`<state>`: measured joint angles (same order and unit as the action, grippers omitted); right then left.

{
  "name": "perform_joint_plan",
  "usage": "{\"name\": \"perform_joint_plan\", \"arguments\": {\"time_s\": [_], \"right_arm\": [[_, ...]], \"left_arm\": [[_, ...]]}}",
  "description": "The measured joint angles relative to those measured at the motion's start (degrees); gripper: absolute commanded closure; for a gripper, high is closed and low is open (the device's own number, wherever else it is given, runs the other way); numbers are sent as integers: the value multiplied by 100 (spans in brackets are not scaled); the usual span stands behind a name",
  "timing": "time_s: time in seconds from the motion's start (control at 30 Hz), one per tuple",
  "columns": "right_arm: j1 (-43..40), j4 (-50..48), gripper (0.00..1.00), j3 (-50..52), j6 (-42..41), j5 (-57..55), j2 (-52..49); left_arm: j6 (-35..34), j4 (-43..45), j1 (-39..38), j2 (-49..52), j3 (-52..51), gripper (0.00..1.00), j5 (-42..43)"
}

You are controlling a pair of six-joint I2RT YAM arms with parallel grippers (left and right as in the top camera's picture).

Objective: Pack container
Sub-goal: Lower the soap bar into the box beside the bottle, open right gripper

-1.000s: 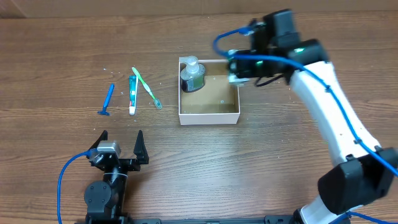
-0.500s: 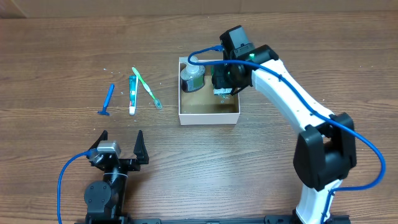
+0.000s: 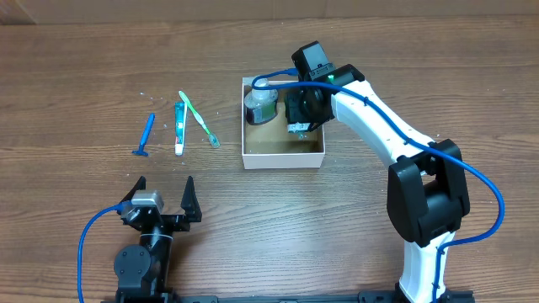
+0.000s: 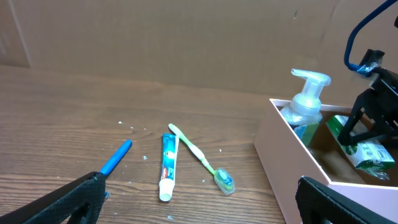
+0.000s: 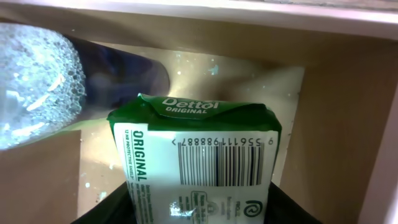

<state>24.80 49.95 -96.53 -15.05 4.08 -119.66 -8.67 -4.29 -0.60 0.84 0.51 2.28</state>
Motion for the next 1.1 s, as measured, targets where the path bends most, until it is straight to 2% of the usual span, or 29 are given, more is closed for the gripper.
{"name": "perform_joint_plan", "arguments": {"time_s": [0.6,0.9,1.1], "right_arm": [[0,-107,44,0,7,-2,0],[4,17,22,-94,-7,-7,0],[0,1381,16,-1154,4,-74,22]], "left_arm": [[0,0,0,0,0,0,0],[0,0,0,0,0,0,0],[0,0,0,0,0,0,0]]}}
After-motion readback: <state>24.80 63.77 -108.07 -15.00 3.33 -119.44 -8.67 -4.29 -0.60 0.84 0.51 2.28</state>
